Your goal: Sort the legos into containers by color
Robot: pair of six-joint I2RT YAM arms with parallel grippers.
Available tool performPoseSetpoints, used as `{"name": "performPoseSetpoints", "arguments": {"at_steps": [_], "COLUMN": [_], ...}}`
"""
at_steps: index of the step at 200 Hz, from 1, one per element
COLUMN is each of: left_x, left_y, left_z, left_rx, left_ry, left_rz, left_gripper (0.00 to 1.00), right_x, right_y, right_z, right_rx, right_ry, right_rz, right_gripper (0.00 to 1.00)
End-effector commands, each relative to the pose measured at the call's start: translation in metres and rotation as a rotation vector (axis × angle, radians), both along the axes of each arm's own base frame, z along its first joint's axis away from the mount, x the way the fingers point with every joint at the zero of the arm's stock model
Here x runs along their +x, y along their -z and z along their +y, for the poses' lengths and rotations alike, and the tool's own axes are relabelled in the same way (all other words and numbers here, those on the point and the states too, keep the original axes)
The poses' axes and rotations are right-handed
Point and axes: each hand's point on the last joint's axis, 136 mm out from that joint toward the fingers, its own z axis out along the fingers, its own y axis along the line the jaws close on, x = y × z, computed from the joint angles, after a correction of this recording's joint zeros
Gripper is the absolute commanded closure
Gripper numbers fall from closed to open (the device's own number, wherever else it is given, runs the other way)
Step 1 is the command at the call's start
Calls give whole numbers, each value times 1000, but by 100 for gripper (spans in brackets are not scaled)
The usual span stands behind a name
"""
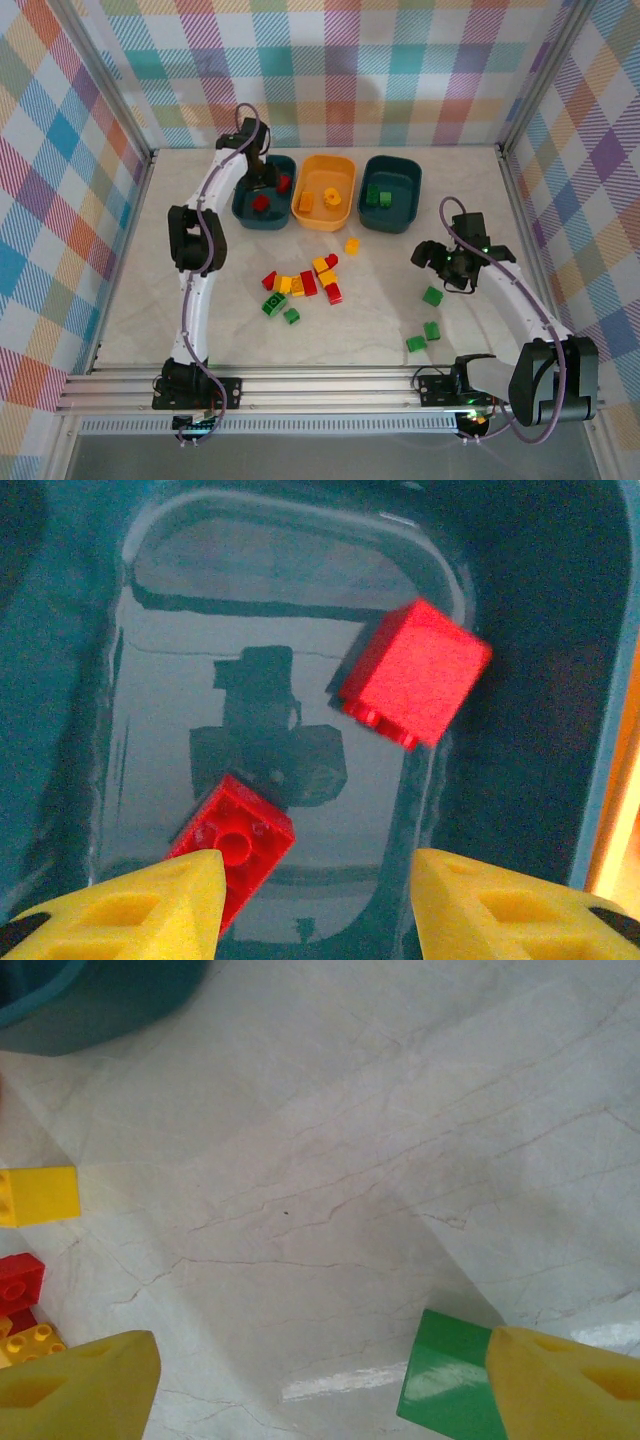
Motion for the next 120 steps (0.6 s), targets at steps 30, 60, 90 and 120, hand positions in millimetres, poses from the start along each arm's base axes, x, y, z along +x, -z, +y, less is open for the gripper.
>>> {"name": "performPoseSetpoints", "arguments": {"at_steps": [30, 60, 90, 120], "left_x": [-66, -129, -182, -213], "left_y": [-94, -92, -89, -92], "left_z": [-13, -22, -21, -10], "left_rx": [-303, -411, -407, -396], "left_ry": [-142, -171, -148, -152], "left_rz": [-155, -195, -190, -214], "left_gripper": [44, 37, 35, 32], "right_x": [-27, -36, -37, -36], "right_y": [40, 60, 67, 65], "right_z": [1, 5, 5, -1], "right_rx": [58, 75, 72, 35], "right_ry": [87, 94, 93, 104], "right_rz": [137, 216, 240, 236], "right_gripper": [12, 14, 16, 17]}}
